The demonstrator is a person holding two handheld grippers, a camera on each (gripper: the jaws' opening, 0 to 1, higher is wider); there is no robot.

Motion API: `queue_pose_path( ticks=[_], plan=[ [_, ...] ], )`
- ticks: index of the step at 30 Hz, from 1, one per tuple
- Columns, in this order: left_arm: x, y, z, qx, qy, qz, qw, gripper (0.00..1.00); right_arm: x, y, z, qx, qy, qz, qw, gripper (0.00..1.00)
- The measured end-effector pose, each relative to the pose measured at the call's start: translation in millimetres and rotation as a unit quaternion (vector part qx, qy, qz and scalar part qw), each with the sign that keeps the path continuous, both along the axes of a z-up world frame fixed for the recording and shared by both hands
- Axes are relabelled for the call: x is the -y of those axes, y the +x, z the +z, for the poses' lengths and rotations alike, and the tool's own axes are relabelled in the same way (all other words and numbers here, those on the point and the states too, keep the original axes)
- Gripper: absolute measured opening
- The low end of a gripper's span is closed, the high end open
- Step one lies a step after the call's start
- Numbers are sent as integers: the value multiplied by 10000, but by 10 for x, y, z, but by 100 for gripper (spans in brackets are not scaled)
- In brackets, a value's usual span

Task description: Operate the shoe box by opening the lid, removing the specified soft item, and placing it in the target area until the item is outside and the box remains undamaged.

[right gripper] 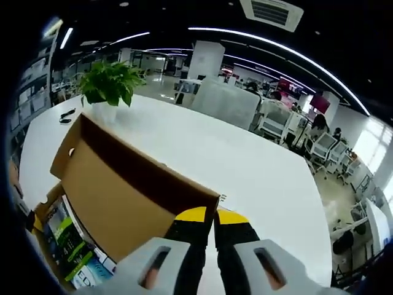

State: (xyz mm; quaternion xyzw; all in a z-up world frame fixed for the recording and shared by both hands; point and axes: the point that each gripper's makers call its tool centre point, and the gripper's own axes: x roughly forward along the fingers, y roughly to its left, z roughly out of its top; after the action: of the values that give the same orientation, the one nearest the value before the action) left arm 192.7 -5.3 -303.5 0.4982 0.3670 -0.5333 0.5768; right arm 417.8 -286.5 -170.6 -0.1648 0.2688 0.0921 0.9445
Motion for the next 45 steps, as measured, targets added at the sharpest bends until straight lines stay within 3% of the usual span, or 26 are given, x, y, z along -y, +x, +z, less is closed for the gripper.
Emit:
queue_pose_path(
  ticks=[16,25,45],
  plan=[
    [-3,5,0,80,26,54,10000,5,21,131,-158,71,-80,-25,9999,1],
    [-15,2,-3,136,135,36,9998,5,9,193,-257,91,-586,18,9982,1],
    [-13,8,2,207,144,7,9997,6,36,261,-401,72,-797,54,9968,1]
  ],
)
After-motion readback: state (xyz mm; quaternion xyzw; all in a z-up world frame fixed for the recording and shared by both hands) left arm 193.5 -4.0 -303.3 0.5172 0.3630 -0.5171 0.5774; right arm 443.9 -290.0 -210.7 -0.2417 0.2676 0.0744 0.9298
